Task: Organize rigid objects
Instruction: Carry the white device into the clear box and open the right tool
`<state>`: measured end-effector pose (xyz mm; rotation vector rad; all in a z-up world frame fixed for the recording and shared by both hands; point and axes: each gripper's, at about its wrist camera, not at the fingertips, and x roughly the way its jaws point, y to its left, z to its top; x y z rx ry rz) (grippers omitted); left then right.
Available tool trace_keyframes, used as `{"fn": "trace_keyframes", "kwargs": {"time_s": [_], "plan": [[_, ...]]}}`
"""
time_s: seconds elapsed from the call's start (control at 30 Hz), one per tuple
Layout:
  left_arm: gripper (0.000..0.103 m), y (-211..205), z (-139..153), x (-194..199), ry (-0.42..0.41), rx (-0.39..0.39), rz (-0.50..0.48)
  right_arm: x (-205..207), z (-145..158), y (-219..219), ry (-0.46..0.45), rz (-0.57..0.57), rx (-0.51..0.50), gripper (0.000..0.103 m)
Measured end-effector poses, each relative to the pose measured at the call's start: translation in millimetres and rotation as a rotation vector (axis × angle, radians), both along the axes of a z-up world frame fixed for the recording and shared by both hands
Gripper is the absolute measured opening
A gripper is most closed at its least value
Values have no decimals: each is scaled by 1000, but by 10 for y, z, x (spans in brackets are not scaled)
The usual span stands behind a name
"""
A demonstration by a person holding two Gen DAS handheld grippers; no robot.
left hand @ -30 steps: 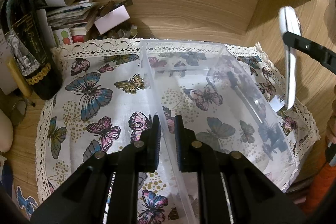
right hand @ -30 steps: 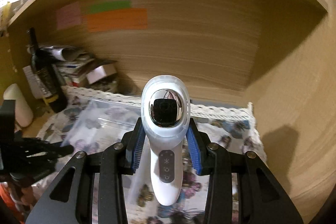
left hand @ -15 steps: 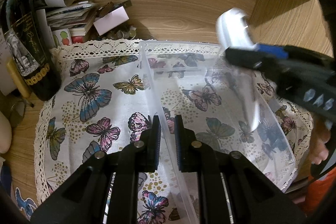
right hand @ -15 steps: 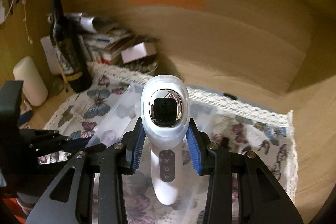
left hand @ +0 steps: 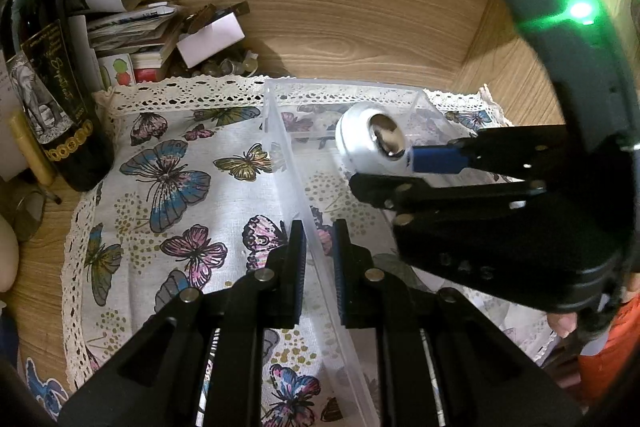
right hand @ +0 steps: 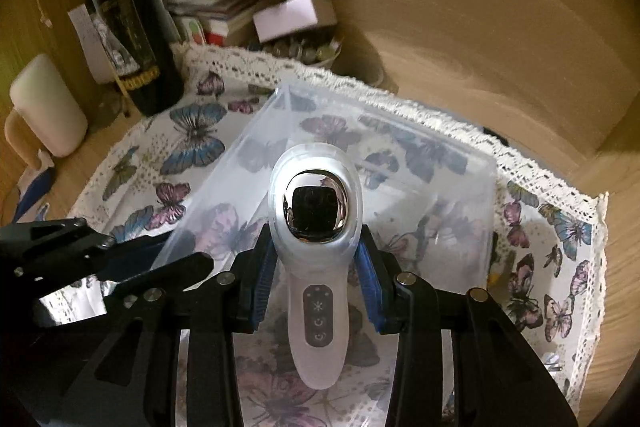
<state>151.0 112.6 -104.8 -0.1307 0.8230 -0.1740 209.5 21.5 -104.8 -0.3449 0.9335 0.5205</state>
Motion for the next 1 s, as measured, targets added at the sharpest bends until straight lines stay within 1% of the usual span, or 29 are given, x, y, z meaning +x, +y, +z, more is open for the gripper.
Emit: {"fn": "trace_keyframes", "kwargs": {"time_s": [0.17, 0.33, 0.37, 0.4, 0.43, 0.47, 0.5, 0.53, 0.7, 0.77, 0.83, 1.0], "plan": [[13, 5, 2, 9, 0, -2, -1, 78, -105, 37, 45, -6, -35, 35], [13, 4, 1, 12, 0, 0, -2, 75, -118, 19, 39, -13, -42, 36], [13, 6, 1, 16, 0, 0, -2, 65, -106, 5, 37, -14, -35, 36], [13, 6, 1, 17, 0, 1, -2, 58, -91, -9, 32, -17, -27, 39], [13, 5, 0, 16, 0, 1, -3, 46, -67, -26, 24, -20, -18, 45], [13, 5, 1, 19, 0, 2, -3, 20, -22, -52, 7, -25, -8, 48], [13, 2, 2, 22, 0, 4, -3, 4, 12, -72, -7, -29, 2, 54], [13, -2, 1, 24, 0, 7, -2, -18, 52, -97, -23, -33, 14, 58], [13, -7, -4, 34, 3, 13, -1, -122, 241, -249, -74, -54, 64, 58], [13, -10, -3, 37, 5, 14, 0, -169, 316, -341, -94, -62, 84, 60], [13, -16, -3, 36, 5, 18, 0, -216, 387, -434, -126, -78, 99, 66], [13, -21, -5, 40, 9, 23, 2, -311, 554, -744, -186, -136, 144, 68]]}}
